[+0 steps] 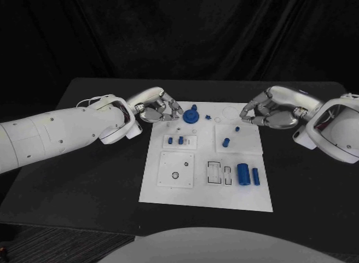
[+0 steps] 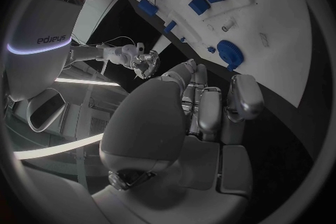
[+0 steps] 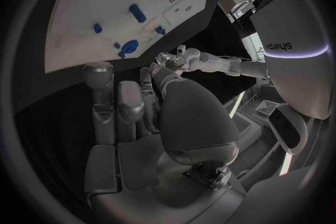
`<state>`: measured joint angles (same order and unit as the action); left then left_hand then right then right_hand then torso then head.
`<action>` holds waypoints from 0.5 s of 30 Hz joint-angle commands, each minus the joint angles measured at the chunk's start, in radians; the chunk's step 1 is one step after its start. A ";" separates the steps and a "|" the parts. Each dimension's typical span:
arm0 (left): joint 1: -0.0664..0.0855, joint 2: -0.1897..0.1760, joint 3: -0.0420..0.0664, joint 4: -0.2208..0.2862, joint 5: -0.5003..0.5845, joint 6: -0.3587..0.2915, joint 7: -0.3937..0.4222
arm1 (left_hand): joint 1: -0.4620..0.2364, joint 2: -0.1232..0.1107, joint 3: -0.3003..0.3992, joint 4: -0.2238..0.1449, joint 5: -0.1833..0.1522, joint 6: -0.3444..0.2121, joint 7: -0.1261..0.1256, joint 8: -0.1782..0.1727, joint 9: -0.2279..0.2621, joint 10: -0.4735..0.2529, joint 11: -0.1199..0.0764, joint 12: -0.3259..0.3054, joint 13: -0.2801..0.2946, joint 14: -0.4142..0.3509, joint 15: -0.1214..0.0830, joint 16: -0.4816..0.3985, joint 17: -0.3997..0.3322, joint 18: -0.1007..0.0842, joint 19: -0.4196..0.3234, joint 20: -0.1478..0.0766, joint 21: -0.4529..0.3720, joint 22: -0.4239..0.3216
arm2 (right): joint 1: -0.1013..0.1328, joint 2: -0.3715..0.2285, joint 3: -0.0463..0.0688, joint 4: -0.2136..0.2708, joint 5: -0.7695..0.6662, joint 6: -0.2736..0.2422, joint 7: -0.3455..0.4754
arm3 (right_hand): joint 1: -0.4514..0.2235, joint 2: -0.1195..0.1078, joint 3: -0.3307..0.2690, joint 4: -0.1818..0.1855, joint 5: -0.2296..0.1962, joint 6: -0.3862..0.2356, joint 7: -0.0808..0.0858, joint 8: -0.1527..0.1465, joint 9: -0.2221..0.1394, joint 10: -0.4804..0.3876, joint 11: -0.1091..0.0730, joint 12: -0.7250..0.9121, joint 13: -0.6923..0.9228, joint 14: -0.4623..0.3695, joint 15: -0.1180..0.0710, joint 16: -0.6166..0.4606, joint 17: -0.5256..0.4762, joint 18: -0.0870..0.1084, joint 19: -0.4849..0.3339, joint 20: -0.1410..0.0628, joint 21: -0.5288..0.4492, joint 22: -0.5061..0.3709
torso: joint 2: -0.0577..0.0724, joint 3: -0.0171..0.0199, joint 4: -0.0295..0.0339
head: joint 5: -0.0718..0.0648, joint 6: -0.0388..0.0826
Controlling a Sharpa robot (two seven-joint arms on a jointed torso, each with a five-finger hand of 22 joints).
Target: Assemble the parts on the task board
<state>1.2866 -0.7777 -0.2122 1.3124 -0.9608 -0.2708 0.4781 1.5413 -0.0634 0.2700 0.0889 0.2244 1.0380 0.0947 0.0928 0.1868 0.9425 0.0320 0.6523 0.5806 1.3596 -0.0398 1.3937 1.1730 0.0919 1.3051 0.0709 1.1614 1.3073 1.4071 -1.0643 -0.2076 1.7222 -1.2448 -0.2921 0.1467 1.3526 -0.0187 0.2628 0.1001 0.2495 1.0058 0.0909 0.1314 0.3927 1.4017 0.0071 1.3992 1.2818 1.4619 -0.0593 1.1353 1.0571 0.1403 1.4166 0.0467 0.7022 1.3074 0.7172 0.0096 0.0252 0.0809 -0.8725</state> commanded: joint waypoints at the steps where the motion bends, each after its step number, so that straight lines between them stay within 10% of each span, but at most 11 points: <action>1: 0.003 -0.004 0.001 0.010 -0.091 -0.065 0.027 | 0.005 -0.010 0.011 0.013 0.005 -0.010 0.000 0.004 -0.003 -0.037 0.000 0.110 0.098 0.028 0.002 0.032 0.057 -0.005 0.011 0.004 0.012 0.149 | 0.033 0.015 0.000 -0.014 -0.025 -0.076 -0.016 | 0.008 -0.009 -0.008 -0.003 -0.008 0.008 -0.003 0.004 0.001 0.014 -0.001 0.009 0.012 0.018 -0.004 0.010 0.013 -0.016 0.013 -0.001 0.034 0.100 | 0.002 -0.0019 0.0023 | -0.006 0.000; 2: 0.004 -0.005 0.001 0.012 -0.111 -0.070 0.025 | 0.006 -0.012 0.013 0.015 0.005 -0.009 -0.002 0.006 -0.003 -0.042 0.000 0.138 0.122 0.037 0.003 0.042 0.076 -0.005 0.012 0.003 0.015 0.150 | 0.043 0.024 0.000 -0.023 -0.032 -0.086 -0.025 | 0.009 -0.011 -0.010 -0.004 -0.010 0.008 -0.004 0.004 0.001 0.018 -0.002 0.011 0.015 0.021 -0.004 0.016 0.019 -0.018 0.016 -0.001 0.042 0.101 | 0.003 -0.0021 0.0039 | -0.008 0.000; 3: 0.004 -0.006 0.001 0.013 -0.121 -0.074 0.024 | 0.004 -0.012 0.012 0.020 0.005 -0.007 -0.007 0.009 -0.003 0.043 0.001 0.329 0.317 0.074 0.002 0.079 0.152 -0.007 0.018 0.003 0.027 0.152 | 0.048 0.031 0.000 -0.029 -0.037 -0.091 -0.030 | 0.004 -0.016 -0.015 -0.003 -0.020 0.006 -0.003 0.002 0.000 0.026 -0.002 0.016 0.024 0.024 -0.004 0.020 0.023 -0.024 0.026 -0.001 0.085 0.110 | 0.003 -0.0020 0.0042 | -0.009 0.000; 5: 0.005 -0.007 0.001 0.017 -0.144 -0.082 0.020 | 0.002 -0.012 0.009 0.027 0.001 -0.005 -0.004 0.014 -0.003 0.127 -0.002 0.494 0.487 0.092 0.003 0.099 0.194 -0.009 0.021 0.004 0.034 0.154 | 0.059 0.057 0.000 -0.052 -0.049 -0.107 -0.045 | -0.001 -0.022 -0.023 0.000 -0.038 0.003 -0.002 -0.002 -0.002 0.034 -0.001 0.020 0.030 0.028 -0.004 0.029 0.033 -0.026 0.031 -0.002 0.099 0.113 | 0.003 -0.0024 0.0058 | -0.012 0.000; 8: 0.007 -0.007 0.001 0.020 -0.164 -0.091 0.008 | 0.001 -0.014 0.004 0.031 -0.003 -0.014 -0.004 0.014 -0.006 0.241 -0.003 0.652 0.659 0.136 0.005 0.134 0.277 -0.011 0.027 0.006 0.048 0.157 | 0.062 0.107 0.000 -0.097 -0.065 -0.117 -0.069 | -0.002 -0.029 -0.029 -0.001 -0.050 -0.007 -0.001 -0.011 -0.006 0.040 -0.001 0.023 0.037 0.033 -0.004 0.040 0.044 -0.029 0.037 -0.002 0.118 0.116 | 0.002 -0.0026 0.0053 | -0.015 0.000; 15: 0.011 -0.012 0.001 0.024 -0.178 -0.091 -0.010 | -0.006 -0.014 -0.003 0.037 -0.006 -0.029 -0.001 0.009 -0.010 0.313 -0.004 0.730 0.748 0.175 0.005 0.158 0.342 -0.014 0.036 0.006 0.065 0.161 | 0.026 0.202 0.000 -0.184 -0.129 -0.147 -0.109 | -0.006 -0.044 -0.041 -0.002 -0.021 -0.056 0.005 -0.042 -0.021 0.060 -0.009 0.041 0.065 0.047 -0.010 0.089 0.096 -0.038 0.052 -0.007 0.194 0.131 | 0.005 -0.0084 0.0184 | -0.035 0.000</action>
<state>1.2946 -0.7889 -0.2123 1.3335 -1.1047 -0.3411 0.4742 1.5381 -0.0747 0.2694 0.1217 0.2245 1.0162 0.0948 0.1045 0.1781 1.2490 0.0274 1.3754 1.3069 1.4618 -0.0356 1.5484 1.3082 0.0918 1.3376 0.0783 1.2233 1.3073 1.4396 -0.8686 -0.2076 1.5508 -1.3143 -0.3861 0.0936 1.3486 -0.0514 0.2257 0.0989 0.2169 0.9574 0.0953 0.0956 0.3737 1.4553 -0.0009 1.4353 1.3079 1.4652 -0.0626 1.2171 1.1455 0.1149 1.4582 0.0411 0.8865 1.3073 0.7209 0.0048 0.0360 0.0533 -0.8725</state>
